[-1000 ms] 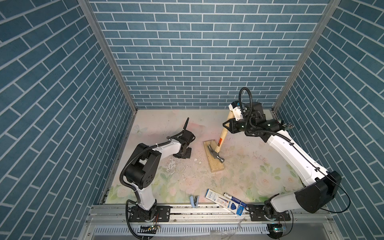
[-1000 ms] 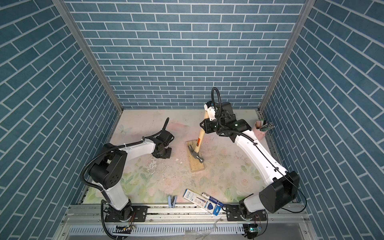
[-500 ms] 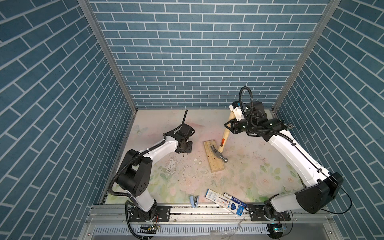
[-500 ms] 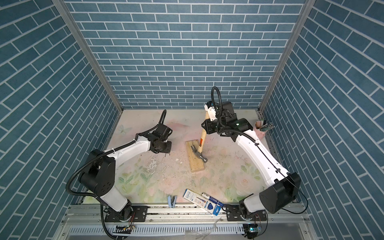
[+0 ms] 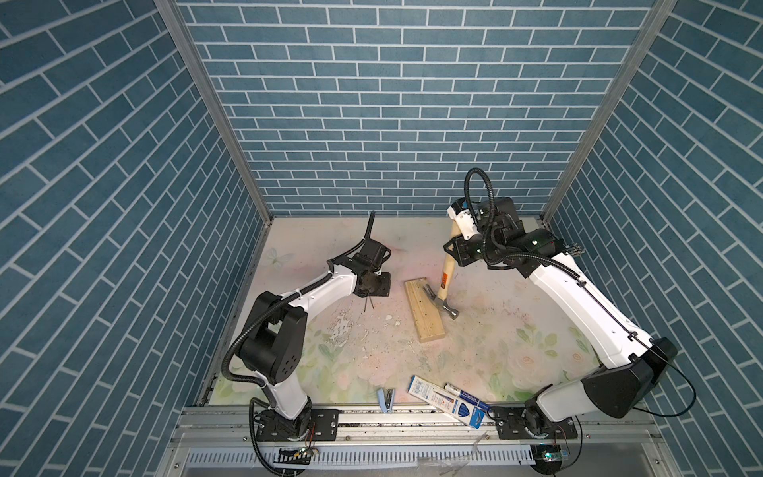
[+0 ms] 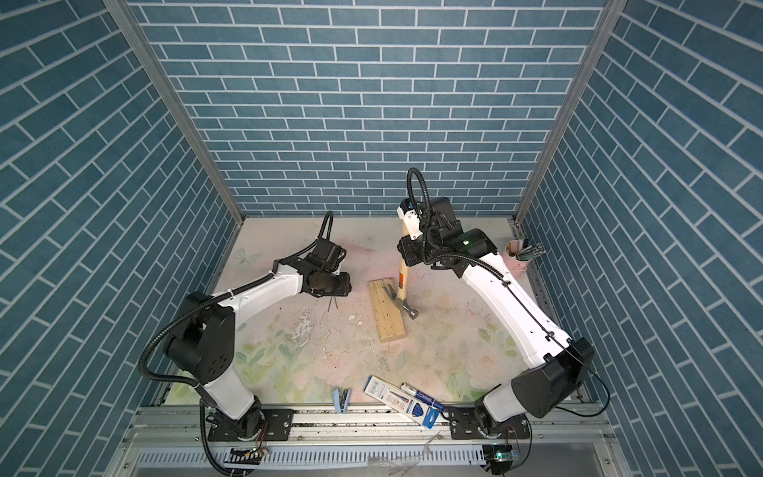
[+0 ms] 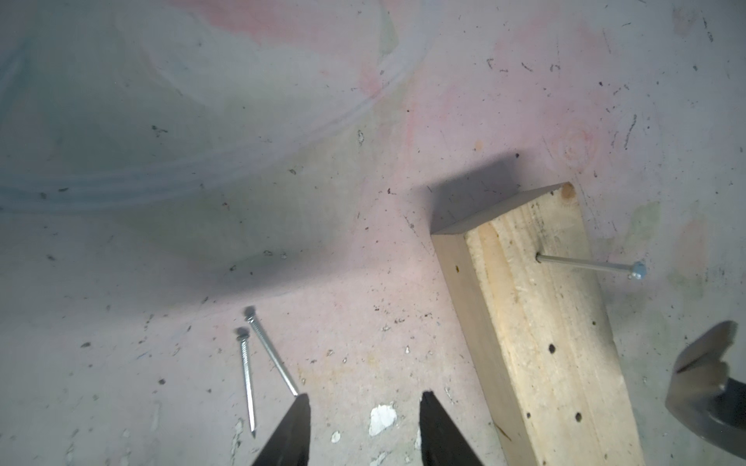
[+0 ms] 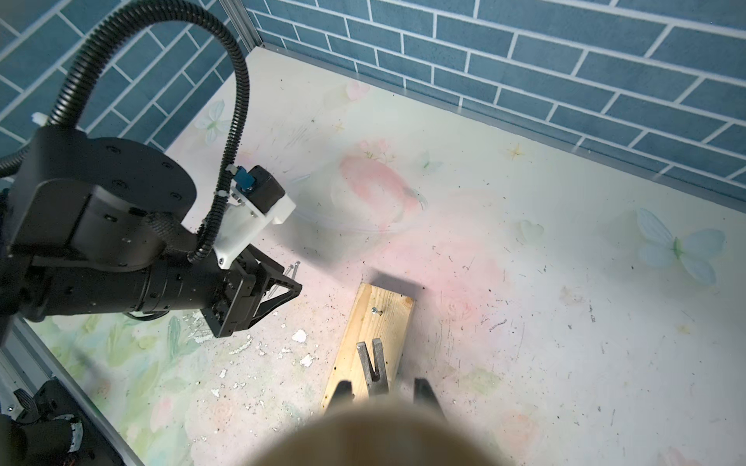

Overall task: Use a claw hammer to pull out a nail
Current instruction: Place the nail at the center of the board, then remove the nail from the mounting plate.

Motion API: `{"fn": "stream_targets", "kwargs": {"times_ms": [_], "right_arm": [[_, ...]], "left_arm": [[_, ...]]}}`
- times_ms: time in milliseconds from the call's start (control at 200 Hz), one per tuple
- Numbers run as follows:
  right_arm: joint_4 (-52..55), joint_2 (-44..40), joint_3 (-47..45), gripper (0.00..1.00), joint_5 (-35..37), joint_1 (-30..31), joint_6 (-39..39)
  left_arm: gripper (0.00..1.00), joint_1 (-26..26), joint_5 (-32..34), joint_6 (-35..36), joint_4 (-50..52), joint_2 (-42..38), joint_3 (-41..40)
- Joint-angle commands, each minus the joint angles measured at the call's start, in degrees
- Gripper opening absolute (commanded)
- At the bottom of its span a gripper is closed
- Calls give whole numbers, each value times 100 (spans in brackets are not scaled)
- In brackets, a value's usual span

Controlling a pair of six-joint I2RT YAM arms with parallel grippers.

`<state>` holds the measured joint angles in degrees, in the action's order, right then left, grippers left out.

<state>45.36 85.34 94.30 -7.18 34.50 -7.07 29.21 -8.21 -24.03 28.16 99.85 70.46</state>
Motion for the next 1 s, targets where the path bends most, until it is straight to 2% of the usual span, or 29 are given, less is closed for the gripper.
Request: {"fn": "stream_targets", "kwargs": {"times_ms": [0, 155, 525, 995], "right_arm": [[-115, 79, 390, 0, 152, 92, 157], [66, 322, 629, 0, 324, 196, 240], [245, 719, 936, 0, 524, 285, 346], [289, 949, 1116, 0, 492, 314, 354]], "left_arm": [[46, -25, -394, -263, -277, 290, 180], [46, -21, -751, -500, -562, 617, 338], [47, -21, -1123, -763, -851, 1219, 766], [47, -21, -1245, -835, -883, 1620, 1064]]}}
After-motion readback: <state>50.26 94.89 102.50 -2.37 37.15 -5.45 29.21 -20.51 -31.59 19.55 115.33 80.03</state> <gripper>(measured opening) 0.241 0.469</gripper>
